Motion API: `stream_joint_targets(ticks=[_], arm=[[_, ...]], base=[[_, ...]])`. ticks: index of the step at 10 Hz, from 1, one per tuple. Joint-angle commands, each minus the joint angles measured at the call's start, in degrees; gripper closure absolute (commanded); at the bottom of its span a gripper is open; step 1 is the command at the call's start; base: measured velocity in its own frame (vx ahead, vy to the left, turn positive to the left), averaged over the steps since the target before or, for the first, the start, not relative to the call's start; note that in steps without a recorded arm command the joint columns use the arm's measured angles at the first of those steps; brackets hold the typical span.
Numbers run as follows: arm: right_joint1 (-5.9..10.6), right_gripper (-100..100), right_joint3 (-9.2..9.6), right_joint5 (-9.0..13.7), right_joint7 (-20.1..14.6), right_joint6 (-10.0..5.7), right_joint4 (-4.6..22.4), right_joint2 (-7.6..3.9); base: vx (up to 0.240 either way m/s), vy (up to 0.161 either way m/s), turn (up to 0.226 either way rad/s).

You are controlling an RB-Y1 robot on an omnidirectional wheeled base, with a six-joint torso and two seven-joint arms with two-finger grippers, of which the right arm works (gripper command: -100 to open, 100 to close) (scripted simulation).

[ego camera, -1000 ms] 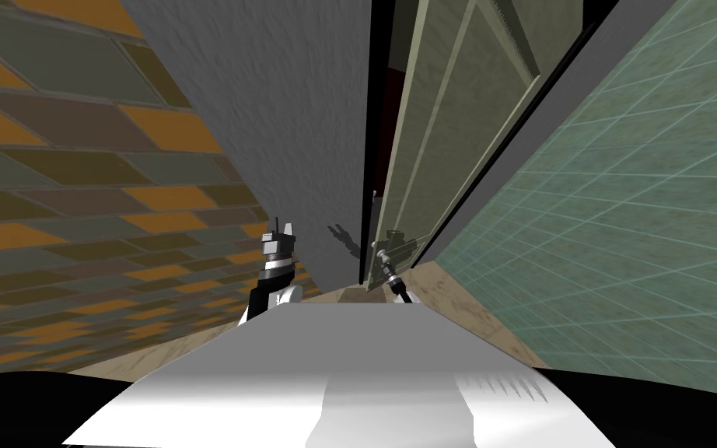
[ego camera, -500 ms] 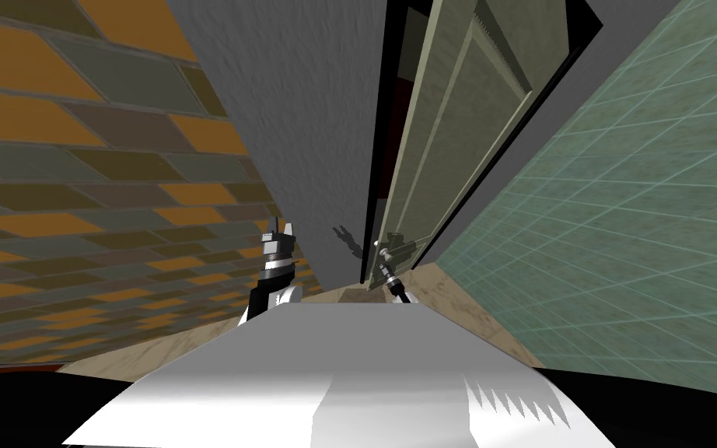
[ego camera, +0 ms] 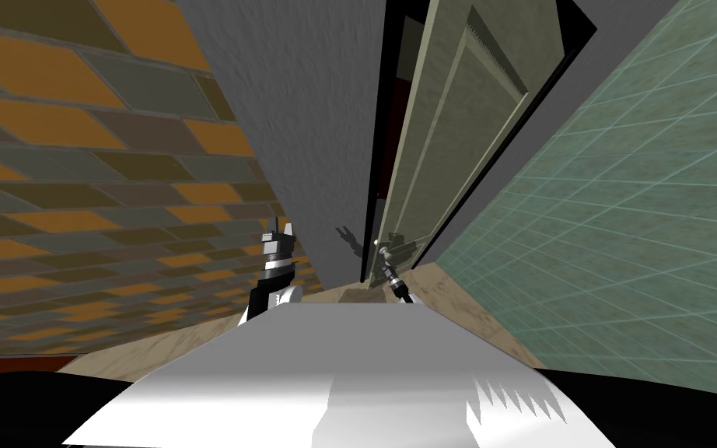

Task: Pull the door open

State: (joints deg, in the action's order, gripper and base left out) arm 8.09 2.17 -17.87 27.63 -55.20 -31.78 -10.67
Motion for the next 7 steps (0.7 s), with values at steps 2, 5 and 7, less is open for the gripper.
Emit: stream_joint_targets(ticks=[2, 5, 7], arm=[[-0.91, -100, -0.78, -1.22, 4.37, -1.36, -0.17, -1.21], [-1.38, -100, -1.50, -2.19, 8.61, -2.73, 0.21, -2.30], [-1.87, -100, -2.25, -3.21, 12.23, -4.15, 0.59, -3.44]], base=[[-0.038, -0.009, 0.018], [-0.043, -0.018, 0.014], [-0.029, -0.017, 0.016]])
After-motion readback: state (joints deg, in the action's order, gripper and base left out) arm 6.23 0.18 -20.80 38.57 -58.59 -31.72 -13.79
